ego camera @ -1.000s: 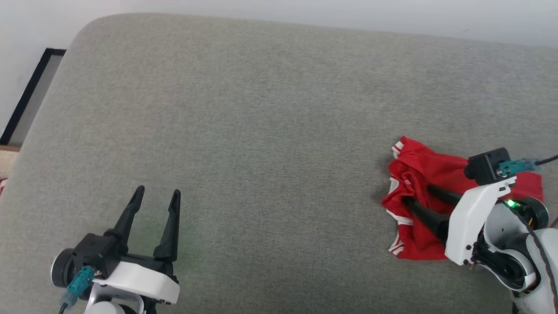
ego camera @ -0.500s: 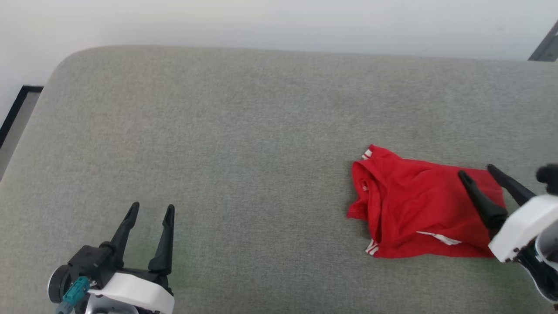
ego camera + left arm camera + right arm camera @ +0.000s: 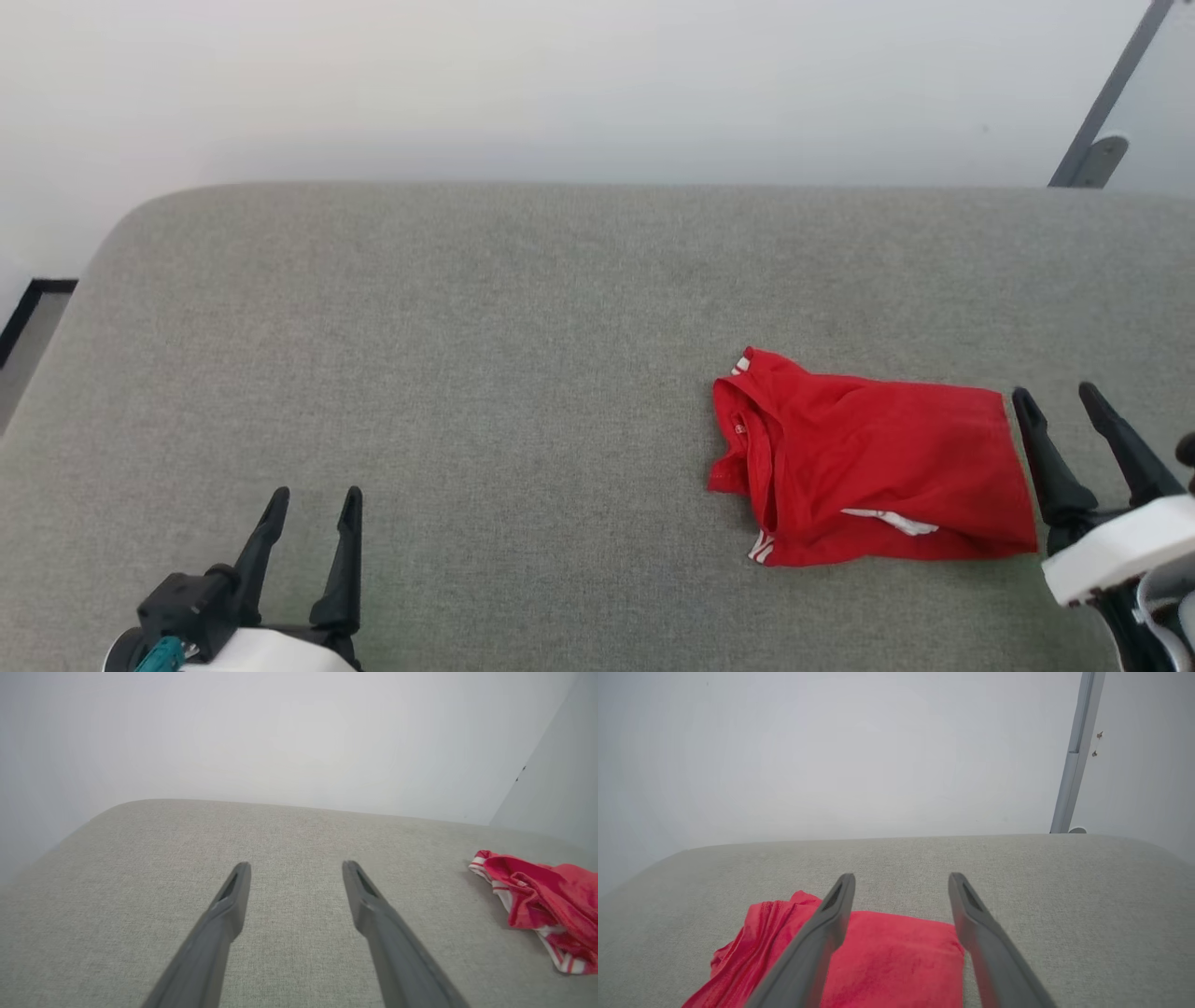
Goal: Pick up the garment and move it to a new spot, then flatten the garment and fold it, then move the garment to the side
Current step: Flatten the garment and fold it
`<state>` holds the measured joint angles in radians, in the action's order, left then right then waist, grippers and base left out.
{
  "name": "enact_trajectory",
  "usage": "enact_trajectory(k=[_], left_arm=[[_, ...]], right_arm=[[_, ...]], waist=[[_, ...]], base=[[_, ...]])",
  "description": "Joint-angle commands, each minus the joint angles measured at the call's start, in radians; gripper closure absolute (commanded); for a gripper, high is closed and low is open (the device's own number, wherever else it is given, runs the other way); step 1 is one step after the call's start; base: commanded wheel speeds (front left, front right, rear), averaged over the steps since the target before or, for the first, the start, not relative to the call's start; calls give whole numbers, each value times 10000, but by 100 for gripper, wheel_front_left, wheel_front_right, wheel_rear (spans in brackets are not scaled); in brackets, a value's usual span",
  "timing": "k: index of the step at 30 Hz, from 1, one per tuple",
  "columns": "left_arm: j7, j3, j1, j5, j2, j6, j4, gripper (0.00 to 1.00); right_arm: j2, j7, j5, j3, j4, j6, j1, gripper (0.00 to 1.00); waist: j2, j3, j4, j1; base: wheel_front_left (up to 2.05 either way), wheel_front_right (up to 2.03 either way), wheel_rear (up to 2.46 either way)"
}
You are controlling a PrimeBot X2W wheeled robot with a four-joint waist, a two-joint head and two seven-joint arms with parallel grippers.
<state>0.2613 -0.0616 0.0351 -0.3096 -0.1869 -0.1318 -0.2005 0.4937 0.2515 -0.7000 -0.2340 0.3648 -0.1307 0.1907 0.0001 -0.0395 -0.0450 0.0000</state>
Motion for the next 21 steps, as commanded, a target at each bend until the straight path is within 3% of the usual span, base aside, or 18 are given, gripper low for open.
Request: enact_trajectory(k=[1, 9, 21], left_arm=[[48, 87, 172, -1, 16, 32, 83, 0], [49, 545, 725, -115, 137, 32, 601, 0], [48, 892, 1769, 141, 363, 32, 1411, 0]], right_arm=[[-121, 106, 170, 128, -67, 0, -254, 0], [-264, 134, 851, 1123, -1049, 1, -1410, 0], [-318, 111, 963, 2022, -2079, 1, -2907, 0]], waist=[[-1, 174, 15, 0], [-1, 398, -74, 0], [-1, 413, -173, 0]], base=[[0, 0, 0], [0, 0, 0], [0, 0, 0]])
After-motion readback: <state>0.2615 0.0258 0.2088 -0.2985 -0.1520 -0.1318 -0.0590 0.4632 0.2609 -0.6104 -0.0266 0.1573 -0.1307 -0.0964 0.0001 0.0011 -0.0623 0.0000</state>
